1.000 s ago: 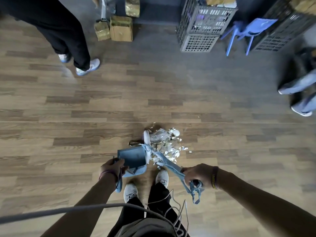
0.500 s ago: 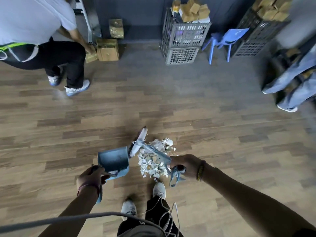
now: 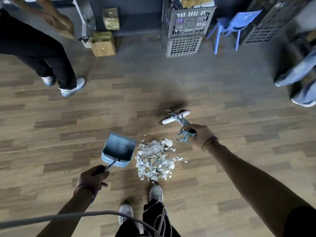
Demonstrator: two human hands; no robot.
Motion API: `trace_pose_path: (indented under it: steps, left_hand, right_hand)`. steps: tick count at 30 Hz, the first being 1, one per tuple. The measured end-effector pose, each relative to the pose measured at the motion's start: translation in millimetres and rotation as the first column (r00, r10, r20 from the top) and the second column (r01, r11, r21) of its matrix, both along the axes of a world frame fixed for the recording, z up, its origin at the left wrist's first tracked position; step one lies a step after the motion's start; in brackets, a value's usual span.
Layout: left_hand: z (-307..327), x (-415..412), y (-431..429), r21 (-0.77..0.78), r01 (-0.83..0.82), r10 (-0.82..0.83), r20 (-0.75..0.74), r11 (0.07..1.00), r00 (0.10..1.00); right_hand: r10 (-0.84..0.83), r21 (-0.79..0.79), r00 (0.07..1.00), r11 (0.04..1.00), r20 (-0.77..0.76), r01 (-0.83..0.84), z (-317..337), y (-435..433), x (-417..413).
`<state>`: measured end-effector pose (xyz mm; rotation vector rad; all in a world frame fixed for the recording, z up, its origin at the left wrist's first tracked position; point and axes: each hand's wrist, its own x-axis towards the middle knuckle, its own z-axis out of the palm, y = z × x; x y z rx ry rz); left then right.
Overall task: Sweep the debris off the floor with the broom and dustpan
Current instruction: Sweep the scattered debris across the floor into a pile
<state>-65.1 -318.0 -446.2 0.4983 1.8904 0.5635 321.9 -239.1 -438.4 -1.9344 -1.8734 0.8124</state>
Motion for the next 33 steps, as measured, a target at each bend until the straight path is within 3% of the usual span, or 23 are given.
trace_pose_path:
  steps: [7,13,18,22,27,31,33]
  left_hand:
    - [-6,13,11,-0.052,0.087,-0.090,-0.071,0.995,0.993]
    - [-12,-10,18,-0.133,0.164,-0.182,-0.138,0.978,0.974]
    - [-19,-51,35,-0.168,0.352,-0.383,-0.213,0.921,0.899]
    - [-26,-92,61,-0.214,0.552,-0.590,-0.208,0.806,0.780]
    - [-53,-146,91,-0.220,0.772,-0.802,-0.203,0.596,0.562]
    - [-77,-171,107,-0.244,0.876,-0.907,-0.176,0.417,0.383]
    - [-87,-177,109,-0.225,0.900,-0.927,-0.131,0.374,0.353]
  right_hand:
    - [-0.109,-0.179,0.992,0.977,0.068,0.120,-22,15,10]
    - [-0.004,-0.234,0.993,0.972,0.120,0.032,-46,12,-25]
    - [-0.099,-0.439,0.981,0.883,0.166,0.164,-67,16,-66]
    - [-0.173,-0.413,0.955,0.872,0.240,0.262,-78,9,-117]
    - [-0.221,-0.339,0.931,0.886,0.291,0.316,-86,-5,-193]
    - [-0.242,-0.368,0.922,0.863,0.301,0.347,-93,-15,-248]
    - [-0.240,-0.400,0.925,0.848,0.296,0.348,-93,-22,-270]
